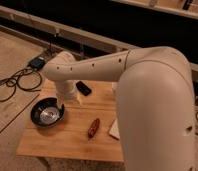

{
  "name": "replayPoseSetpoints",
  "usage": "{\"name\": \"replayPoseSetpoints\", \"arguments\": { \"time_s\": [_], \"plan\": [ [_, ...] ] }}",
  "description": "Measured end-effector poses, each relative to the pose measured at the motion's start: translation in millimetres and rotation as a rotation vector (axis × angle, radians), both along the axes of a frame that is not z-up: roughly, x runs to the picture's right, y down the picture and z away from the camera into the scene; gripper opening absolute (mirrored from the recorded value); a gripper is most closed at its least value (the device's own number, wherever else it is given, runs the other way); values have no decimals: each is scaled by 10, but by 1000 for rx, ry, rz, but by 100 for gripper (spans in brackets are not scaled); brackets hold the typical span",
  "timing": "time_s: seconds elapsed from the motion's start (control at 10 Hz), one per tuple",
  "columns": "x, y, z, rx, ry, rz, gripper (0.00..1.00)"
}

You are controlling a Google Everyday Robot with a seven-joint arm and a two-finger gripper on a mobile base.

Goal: Knock the bottle over

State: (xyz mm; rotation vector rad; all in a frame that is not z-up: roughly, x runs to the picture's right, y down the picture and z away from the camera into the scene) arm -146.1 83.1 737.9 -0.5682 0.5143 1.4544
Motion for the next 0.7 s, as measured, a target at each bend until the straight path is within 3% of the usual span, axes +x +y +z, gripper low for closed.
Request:
{"name": "replayPoseSetpoints", "arguments": {
  "time_s": [0.7],
  "plan": [
    [-439,-682,389,83,-4,-21,65]
  ]
}}
